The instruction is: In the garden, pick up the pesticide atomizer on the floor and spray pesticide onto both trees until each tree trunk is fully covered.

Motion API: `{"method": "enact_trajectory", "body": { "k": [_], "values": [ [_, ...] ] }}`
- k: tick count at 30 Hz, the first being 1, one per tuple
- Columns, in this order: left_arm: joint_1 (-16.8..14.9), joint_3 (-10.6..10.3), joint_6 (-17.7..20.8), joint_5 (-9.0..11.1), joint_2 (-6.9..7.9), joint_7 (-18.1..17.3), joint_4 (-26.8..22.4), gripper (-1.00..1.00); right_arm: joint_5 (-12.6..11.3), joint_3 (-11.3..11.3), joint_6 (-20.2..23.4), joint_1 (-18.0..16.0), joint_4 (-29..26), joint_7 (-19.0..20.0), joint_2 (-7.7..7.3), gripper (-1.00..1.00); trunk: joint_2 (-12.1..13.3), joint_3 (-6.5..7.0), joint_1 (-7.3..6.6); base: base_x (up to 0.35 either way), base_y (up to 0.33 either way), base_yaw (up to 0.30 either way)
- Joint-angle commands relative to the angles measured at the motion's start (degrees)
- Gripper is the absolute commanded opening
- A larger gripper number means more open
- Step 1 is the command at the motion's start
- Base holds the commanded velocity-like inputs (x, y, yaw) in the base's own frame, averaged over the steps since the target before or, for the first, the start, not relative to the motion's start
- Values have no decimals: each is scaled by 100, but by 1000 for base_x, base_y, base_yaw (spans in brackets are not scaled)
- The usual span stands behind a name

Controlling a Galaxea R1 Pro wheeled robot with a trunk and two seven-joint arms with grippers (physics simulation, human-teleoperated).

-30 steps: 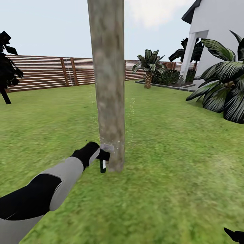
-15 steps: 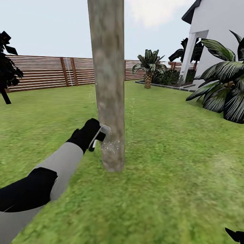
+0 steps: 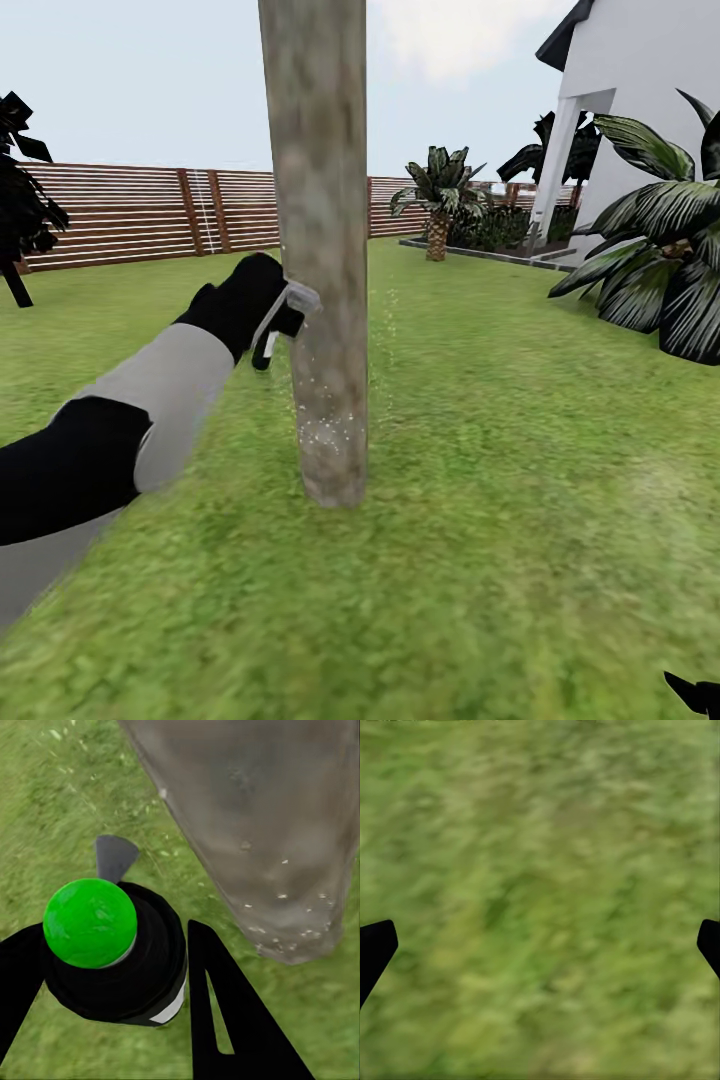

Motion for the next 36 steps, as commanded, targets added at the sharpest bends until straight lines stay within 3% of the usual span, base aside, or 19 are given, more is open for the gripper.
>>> {"method": "enact_trajectory", "body": {
  "k": [1, 6, 8, 21, 24, 26, 33, 36],
  "values": [
    [-279, 2, 1, 18, -5, -1, 180, -100, 0, 0, 0, 2, -1, 0, -1, 100, 1, -1, 1, 0, 0, 0],
    [-1239, 10, 3, 39, -55, -8, 774, -100, -2, 0, 0, 3, -1, 0, -4, 100, 1, -1, 1, 0, 0, 0],
    [-1455, 10, 3, 43, -92, -15, 935, -100, -2, 0, 0, 2, -2, 0, -1, 100, 1, -1, 1, 0, 0, 0],
    [-1487, 87, -48, 93, -133, -42, 2061, -100, -1, 0, 0, 2, -5, 0, -4, 100, 1, -1, 1, 0, 0, 0],
    [-1109, 84, -101, 423, -133, -51, 2262, -100, 0, 0, -1, 4, -5, 0, -4, 100, 1, -1, 1, 0, 0, 0],
    [-708, 87, -149, 520, -133, -52, 2285, -100, 0, 0, -1, 3, -5, 0, -2, 100, 1, -1, 1, 0, 0, 0],
    [529, 88, -888, 545, -122, -50, 2291, -100, 1, 0, 0, 1, -5, 0, -3, 100, 1, -1, 1, 0, 0, 0],
    [893, 87, -1157, 552, -123, -47, 2291, -100, 2, 0, 0, 2, -5, 0, 1, 100, 1, -1, 1, 0, 0, 0]
  ]
}}
